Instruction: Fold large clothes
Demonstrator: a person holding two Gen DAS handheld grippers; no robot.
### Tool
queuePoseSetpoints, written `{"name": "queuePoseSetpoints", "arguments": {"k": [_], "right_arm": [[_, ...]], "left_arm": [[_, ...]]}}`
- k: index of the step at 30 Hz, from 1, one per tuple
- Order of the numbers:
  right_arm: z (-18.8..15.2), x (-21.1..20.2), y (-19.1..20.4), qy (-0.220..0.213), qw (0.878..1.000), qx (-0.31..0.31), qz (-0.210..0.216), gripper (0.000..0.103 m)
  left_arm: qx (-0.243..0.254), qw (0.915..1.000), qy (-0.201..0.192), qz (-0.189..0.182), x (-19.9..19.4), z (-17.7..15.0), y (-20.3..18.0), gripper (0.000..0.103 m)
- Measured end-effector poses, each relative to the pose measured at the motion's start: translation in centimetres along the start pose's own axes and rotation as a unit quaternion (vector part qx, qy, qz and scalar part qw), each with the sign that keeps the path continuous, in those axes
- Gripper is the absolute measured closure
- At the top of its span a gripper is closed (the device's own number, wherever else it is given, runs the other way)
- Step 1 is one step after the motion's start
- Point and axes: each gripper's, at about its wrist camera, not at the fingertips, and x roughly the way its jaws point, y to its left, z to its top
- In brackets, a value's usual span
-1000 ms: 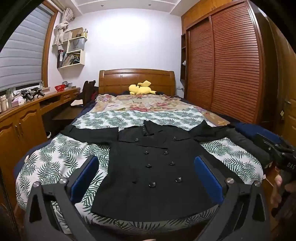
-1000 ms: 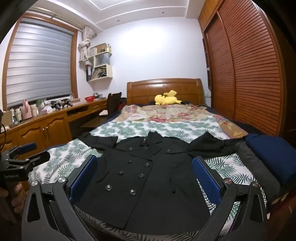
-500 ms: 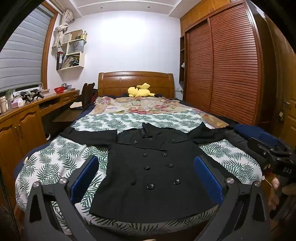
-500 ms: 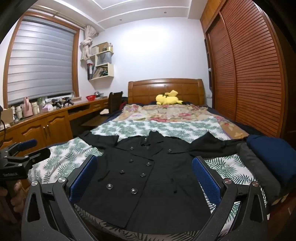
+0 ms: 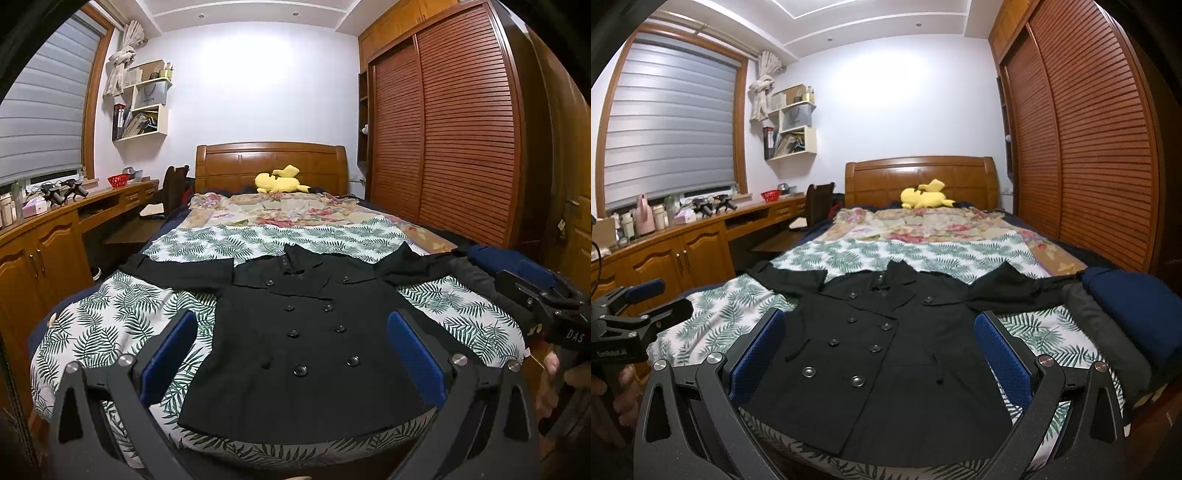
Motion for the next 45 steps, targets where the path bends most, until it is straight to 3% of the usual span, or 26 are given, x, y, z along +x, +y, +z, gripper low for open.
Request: {"name": "queuePoseSetpoints", "arguments": {"k": [45], "right_arm": [[-0.24,-0.08,0.02,0.002,1.000,0.003,0.000,0.000]], "left_arm": [[0.005,1.0000,0.008,-0.001,0.28,-0.04,-0.16,0.000]]}}
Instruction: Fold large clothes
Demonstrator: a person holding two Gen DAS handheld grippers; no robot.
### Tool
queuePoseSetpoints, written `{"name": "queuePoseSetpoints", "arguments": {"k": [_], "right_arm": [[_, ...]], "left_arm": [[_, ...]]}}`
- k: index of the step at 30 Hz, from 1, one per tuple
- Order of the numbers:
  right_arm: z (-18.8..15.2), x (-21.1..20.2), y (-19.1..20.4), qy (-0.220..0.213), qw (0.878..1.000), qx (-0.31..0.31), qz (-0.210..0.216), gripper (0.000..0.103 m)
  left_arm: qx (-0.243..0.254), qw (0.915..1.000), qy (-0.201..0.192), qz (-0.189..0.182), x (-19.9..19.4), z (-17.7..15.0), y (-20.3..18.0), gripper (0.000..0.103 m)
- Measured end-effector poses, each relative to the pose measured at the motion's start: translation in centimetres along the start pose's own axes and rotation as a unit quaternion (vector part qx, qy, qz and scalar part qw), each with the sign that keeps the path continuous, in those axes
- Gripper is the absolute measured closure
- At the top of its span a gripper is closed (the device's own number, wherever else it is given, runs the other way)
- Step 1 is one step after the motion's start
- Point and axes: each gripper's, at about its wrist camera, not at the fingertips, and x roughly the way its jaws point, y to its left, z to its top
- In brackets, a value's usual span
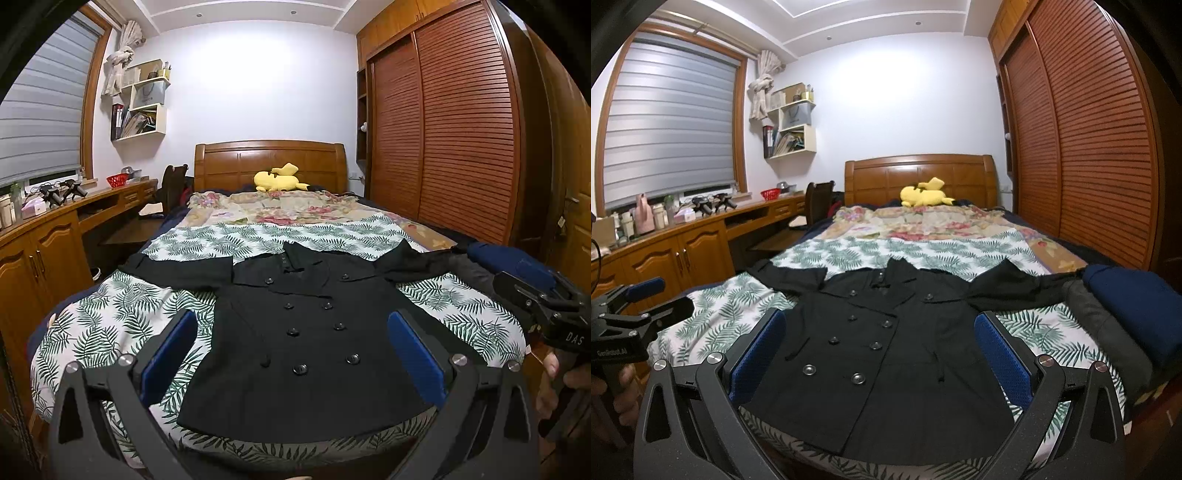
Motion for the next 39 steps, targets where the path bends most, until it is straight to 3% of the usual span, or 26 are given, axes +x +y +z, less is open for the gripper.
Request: {"name": "queuePoseSetpoints", "arguments": {"k": [8,16,26,39], "right_arm": [[-0.7,0.4,0.0,0.010,1.000,-0.001,0.002,0.000],[-1.9,3.4,0.2,0.034,0.999,-0.008,0.018,0.000],[-2.7,9.9,0.4,0.058,0.996,-0.018,0.061,0.000],[-0.2,22.4,1.8,0.068,0.989,-0.032,0.128,0.000]], "left_arm": [[-0.002,0.9998,0.022,0.002,1.3,-0.8,0.5,0.000],[-0.013,0.9984,0.053,0.018,4.2,-2.4,2.1,0.000],[-0.015,0.9955,0.082,0.044,8.3,-4.2,4.5,0.000],[-0.024,0.9878,0.120,0.097,14.1,-4.6,8.5,0.000]]}}
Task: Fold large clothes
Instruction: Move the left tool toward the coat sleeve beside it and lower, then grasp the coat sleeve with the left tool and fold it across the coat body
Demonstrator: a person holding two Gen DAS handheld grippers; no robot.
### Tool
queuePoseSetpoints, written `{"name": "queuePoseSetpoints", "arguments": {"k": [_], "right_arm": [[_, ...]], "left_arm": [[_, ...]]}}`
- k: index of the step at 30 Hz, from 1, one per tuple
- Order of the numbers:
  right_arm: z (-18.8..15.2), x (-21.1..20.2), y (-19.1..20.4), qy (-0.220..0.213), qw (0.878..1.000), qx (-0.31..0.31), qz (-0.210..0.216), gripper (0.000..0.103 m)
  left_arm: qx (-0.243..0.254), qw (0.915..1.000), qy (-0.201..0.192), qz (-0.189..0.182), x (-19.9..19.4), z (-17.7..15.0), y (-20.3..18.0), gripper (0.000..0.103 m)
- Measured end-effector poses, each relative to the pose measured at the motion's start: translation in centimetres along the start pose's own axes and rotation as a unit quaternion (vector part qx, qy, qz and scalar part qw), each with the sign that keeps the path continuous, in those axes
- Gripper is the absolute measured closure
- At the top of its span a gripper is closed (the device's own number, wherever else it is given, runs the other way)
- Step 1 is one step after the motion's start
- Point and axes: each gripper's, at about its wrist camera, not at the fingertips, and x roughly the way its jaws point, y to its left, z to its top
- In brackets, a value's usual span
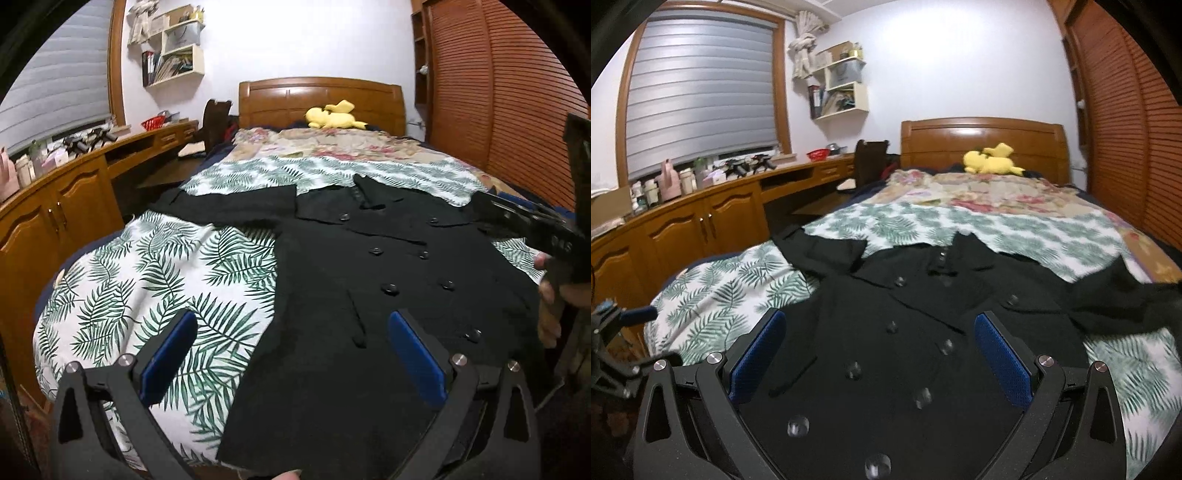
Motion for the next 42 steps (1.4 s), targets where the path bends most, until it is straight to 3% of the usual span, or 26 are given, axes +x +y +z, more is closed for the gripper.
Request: {"name": "queuePoseSetpoints", "arguments": {"k": [6,11,16,20,26,30,40,42], "right_arm": [[0.6,5.9,-0.2,0.025,0.999,-0.025,0.013,0.000],[-1.7,9.7,-1.2,0.069,0.996,-0.063,-0.013,0.000],[-2.9,11.3,-2.7,0.100,0.993,-0.057,-0.007,0.000],[-3.3,12.1,-3.1,0.112,0.992,-0.051,-0.002,0.000],[-3.7,13.4,-3.5,0.133,0.990,-0.042,0.006,0.000],[-4.0,13.7,-3.9,0.142,0.989,-0.031,0.015,0.000],[-4.5,13.9,-4.6,0.144,0.989,-0.013,-0.015,0.000],[-4.6,13.8,-4.7,0.142,0.990,-0.011,-0.017,0.000]], "left_arm": [[-0.021,0.9990,0.037,0.009,4.2,1.6,2.6,0.000],[-0.022,0.9981,0.056,-0.008,7.9,4.0,4.6,0.000],[-0.034,0.9961,0.070,-0.041,12.6,7.2,6.7,0.001],[-0.053,0.9943,0.071,-0.059,15.7,9.3,8.1,0.006],[-0.107,0.9864,0.085,-0.091,21.4,11.4,11.4,0.025],[-0.132,0.9842,0.089,-0.078,24.4,12.0,13.7,0.027],[-0.183,0.9737,0.126,-0.051,32.3,12.1,18.1,0.028],[-0.188,0.9717,0.135,-0.049,33.4,12.0,18.4,0.035]]}}
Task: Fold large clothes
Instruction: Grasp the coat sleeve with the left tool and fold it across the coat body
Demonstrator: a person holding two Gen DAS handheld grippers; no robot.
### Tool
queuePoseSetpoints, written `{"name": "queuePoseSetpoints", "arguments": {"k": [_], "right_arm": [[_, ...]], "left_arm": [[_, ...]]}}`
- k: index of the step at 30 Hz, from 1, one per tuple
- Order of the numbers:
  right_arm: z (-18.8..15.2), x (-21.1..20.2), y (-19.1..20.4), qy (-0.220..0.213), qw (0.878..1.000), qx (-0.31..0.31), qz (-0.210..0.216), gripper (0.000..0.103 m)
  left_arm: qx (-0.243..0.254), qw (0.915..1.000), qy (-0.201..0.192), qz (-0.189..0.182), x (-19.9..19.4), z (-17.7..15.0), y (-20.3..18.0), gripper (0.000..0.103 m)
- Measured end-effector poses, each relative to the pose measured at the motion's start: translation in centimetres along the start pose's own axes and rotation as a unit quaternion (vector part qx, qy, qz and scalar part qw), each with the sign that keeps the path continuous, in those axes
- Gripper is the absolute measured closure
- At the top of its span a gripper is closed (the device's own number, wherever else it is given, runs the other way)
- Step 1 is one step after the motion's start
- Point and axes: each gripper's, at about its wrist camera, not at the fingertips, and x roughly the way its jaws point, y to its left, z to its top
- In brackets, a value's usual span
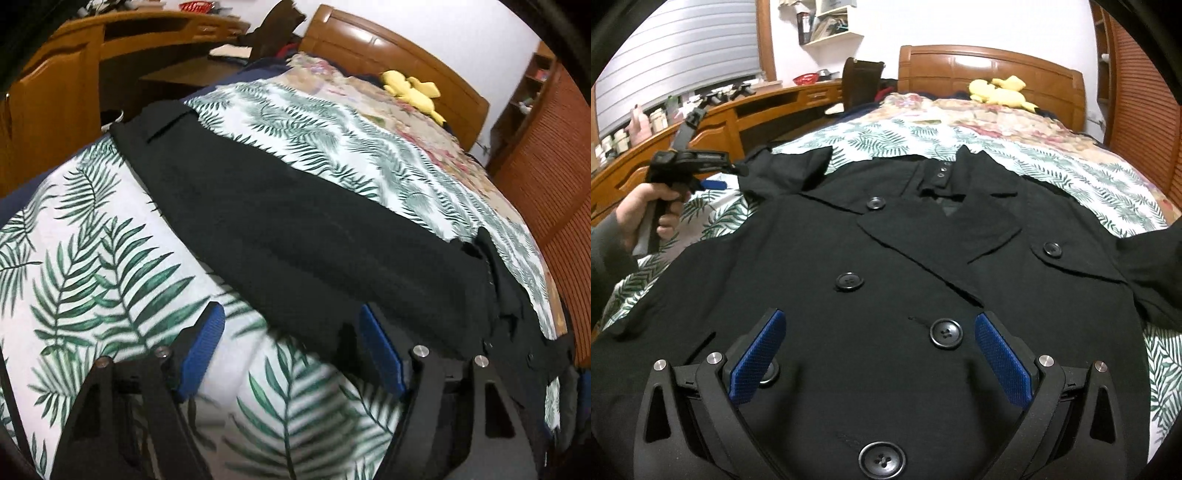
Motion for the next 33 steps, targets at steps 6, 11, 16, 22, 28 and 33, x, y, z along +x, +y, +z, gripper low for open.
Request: {"name": "queuePoseSetpoints", "arguments": {"k": [6,11,16,22,28,33], "right_arm": [[0.0,-0.1,0.3,0.000,1.000,-0.003,-0.002,0.000],[-0.1,-0.1,0.5,-0.003,1.000,-0.010,-0.001,0.000],[-0.1,-0.4,0.8,-0.009,1.000,-0.018,0.000,0.000],[0.1,-1.7,0.7,-0.022,1.000,-0.017,0.002,0.000],[0.2,-4.0,0.6,-0.039,0.999,-0.021,0.006,0.000],[0.3,-5.0,0.0,-0.048,0.999,-0.013,0.008,0.000]], "left_arm": [[-0.018,0.9996,0.021,0.001,2.0,0.7,0.6,0.073],[-0.001,0.9999,0.013,-0.002,1.6,1.3,-0.5,0.103],[0.063,0.9979,-0.016,0.005,-2.3,1.4,-4.8,0.103],[0.147,0.9877,-0.038,-0.038,-8.1,-1.2,-12.7,0.103],[0.209,0.9760,-0.034,-0.052,-11.4,-5.2,-18.1,0.103],[0.233,0.9719,-0.023,-0.021,-12.2,-7.7,-19.1,0.102]]}}
